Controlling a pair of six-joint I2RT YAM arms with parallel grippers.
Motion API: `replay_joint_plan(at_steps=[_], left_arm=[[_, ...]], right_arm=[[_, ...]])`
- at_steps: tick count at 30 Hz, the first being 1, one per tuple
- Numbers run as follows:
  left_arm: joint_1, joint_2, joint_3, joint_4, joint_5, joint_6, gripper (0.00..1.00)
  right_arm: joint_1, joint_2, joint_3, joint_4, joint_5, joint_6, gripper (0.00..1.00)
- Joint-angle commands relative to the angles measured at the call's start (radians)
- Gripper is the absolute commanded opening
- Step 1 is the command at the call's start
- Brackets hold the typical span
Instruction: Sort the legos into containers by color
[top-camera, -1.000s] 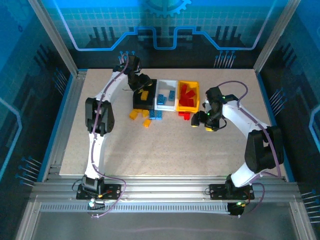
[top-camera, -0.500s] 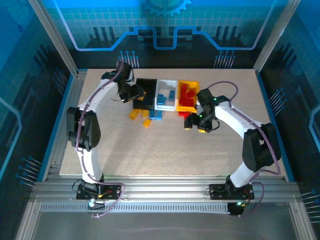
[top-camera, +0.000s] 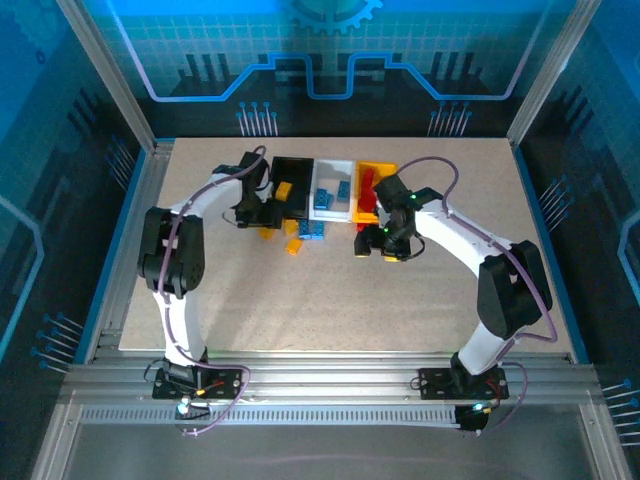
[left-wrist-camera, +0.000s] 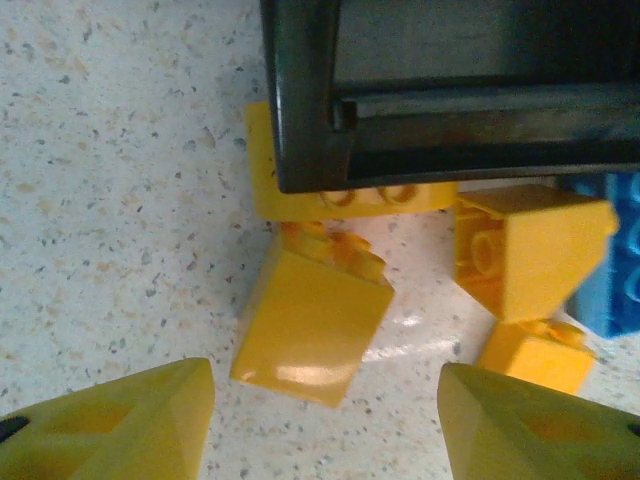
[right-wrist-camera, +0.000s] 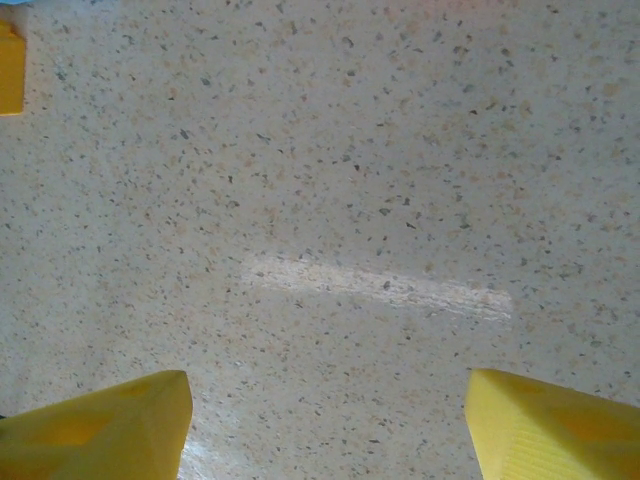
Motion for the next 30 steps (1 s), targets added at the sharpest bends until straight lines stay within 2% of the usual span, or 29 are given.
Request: replay_joint_plan(at_steps=[1,7,12,19,25,30], left_arm=[[0.0,0.044,0.053,0.007,-0.021,0.048,0.62],[0.0,0.099,0.074,0.012,-0.022,0.052,0.61],[0.0,0.108,0.063,0.026,-0.015,0.037,0.55],[0.0,0.08,0.021,0.034,-0.008,0.006,0.34],[0.0,-0.002,-0.052,0.031,0.008,-0.039,0.33],[0.0,-0.124,-0.108,0.013,0.066,-0.09,0.33]], right_arm=[[0.013,0.004,0.027,-0.038,0.021,0.019,0.74],[0.013,0.015,0.044,-0.055,0.028,0.018,0.74],[0.013,0.046,0.083,-0.073,0.029,0.002,0.74],[0.015,0.097,0.138,-0.076,0.012,-0.008,0.74],[0.032,0.135,0.156,-0.062,-0.006,-0.008,0.74],[0.055,0.152,0.161,-0.05,-0.009,-0.001,0.74]])
